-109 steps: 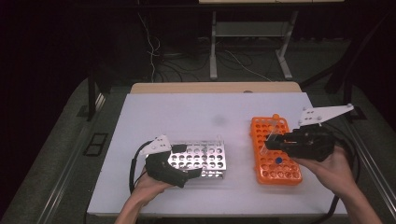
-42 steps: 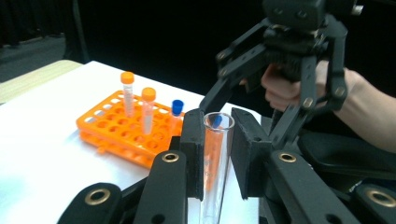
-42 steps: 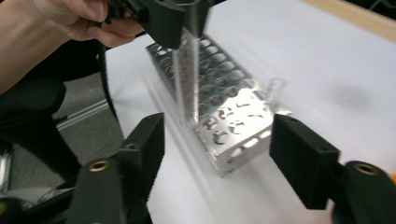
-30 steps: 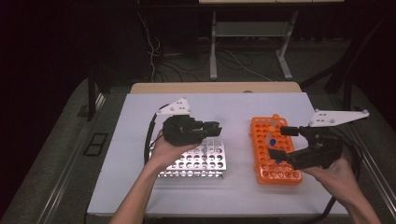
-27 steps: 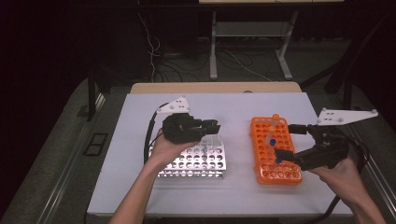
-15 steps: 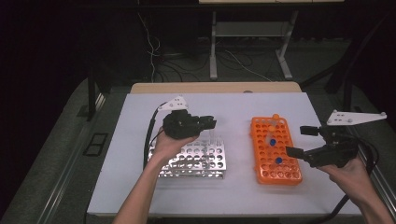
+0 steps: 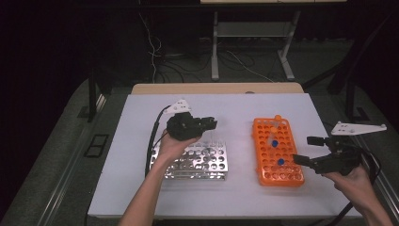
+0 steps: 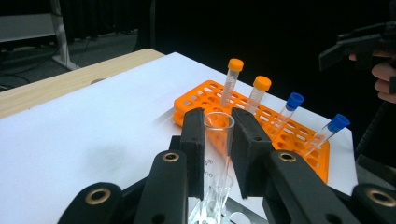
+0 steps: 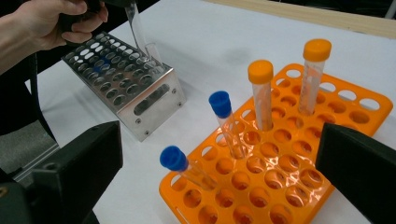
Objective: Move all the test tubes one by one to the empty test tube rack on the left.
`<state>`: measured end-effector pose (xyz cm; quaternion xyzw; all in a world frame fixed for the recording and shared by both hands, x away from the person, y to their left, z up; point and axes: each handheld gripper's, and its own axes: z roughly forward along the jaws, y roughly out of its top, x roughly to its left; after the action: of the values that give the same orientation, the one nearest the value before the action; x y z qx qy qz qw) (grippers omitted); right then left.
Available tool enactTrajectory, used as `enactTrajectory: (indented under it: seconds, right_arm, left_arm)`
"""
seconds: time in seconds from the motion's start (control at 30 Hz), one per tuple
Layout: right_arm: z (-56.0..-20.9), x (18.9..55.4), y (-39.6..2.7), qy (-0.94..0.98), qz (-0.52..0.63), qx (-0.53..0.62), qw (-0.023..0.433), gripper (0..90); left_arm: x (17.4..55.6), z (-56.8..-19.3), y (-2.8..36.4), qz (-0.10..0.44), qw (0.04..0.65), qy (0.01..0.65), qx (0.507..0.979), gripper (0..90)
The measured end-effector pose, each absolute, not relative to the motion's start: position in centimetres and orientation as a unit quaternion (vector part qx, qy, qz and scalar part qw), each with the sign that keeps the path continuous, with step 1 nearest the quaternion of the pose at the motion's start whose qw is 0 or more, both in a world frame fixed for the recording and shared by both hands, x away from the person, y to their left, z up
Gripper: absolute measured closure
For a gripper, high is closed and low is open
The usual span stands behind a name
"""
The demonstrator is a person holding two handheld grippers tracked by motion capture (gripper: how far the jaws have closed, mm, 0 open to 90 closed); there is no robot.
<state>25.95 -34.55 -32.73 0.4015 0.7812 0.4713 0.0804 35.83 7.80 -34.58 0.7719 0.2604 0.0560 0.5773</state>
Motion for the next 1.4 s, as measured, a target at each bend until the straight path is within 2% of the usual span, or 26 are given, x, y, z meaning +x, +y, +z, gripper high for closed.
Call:
enactTrajectory:
  seconds: [0.8,1.4]
  right_arm:
    - [-35.4,24.5,-35.0,0.766,0.486,0.414,0.079,0.4]
    - [-35.9,24.3,-34.8,0.766,0.486,0.413,0.075,0.4]
  left_arm:
    - [35.4,-37.4,7.1,0.059,0.548,0.261,0.793,74.5]
    - [35.0,-37.9,7.1,0.074,0.556,0.253,0.788,74.2]
